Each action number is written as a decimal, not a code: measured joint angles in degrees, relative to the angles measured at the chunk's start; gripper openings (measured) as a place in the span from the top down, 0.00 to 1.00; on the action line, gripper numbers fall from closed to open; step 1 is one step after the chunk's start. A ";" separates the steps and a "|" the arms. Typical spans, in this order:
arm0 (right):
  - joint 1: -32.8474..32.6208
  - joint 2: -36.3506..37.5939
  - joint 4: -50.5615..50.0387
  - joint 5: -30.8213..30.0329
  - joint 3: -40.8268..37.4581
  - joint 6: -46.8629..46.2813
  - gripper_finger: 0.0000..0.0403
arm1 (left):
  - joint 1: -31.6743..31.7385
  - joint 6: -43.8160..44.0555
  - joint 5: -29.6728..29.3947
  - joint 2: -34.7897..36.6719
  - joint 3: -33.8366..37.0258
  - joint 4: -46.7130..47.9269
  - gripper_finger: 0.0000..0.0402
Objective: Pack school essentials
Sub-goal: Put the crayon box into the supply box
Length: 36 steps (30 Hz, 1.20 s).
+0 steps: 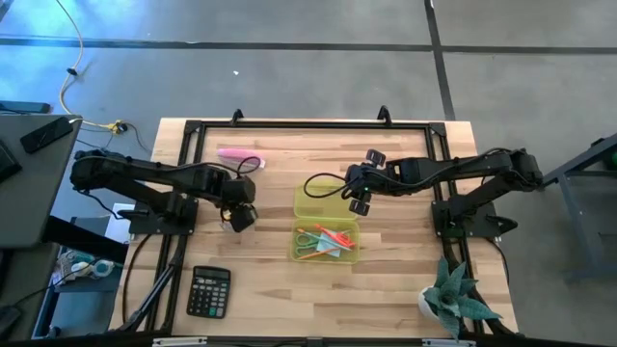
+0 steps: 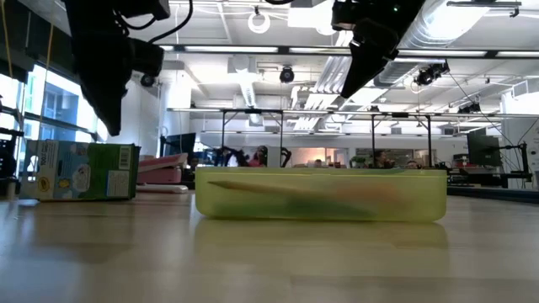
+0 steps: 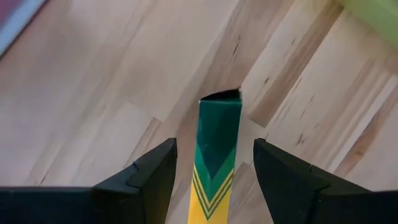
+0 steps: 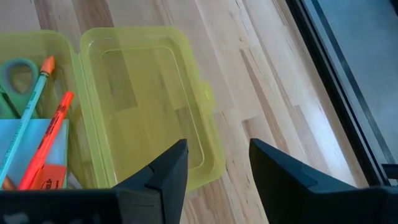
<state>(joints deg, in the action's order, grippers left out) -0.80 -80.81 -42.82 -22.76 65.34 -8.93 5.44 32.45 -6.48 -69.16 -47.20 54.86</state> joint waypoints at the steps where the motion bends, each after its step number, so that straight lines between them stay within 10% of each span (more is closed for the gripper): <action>1: 0.00 -0.01 -0.09 -0.01 0.00 0.00 0.60 | -0.10 0.00 0.02 -0.59 0.00 -0.01 0.50; 36: 0.01 -0.03 -0.72 -0.12 0.00 -0.20 0.60 | -7.27 4.90 -0.40 -12.75 -0.02 -0.63 0.57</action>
<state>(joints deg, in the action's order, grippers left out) -0.78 -80.84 -43.54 -22.87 65.34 -9.13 -1.82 37.34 -6.88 -81.91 -47.22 54.23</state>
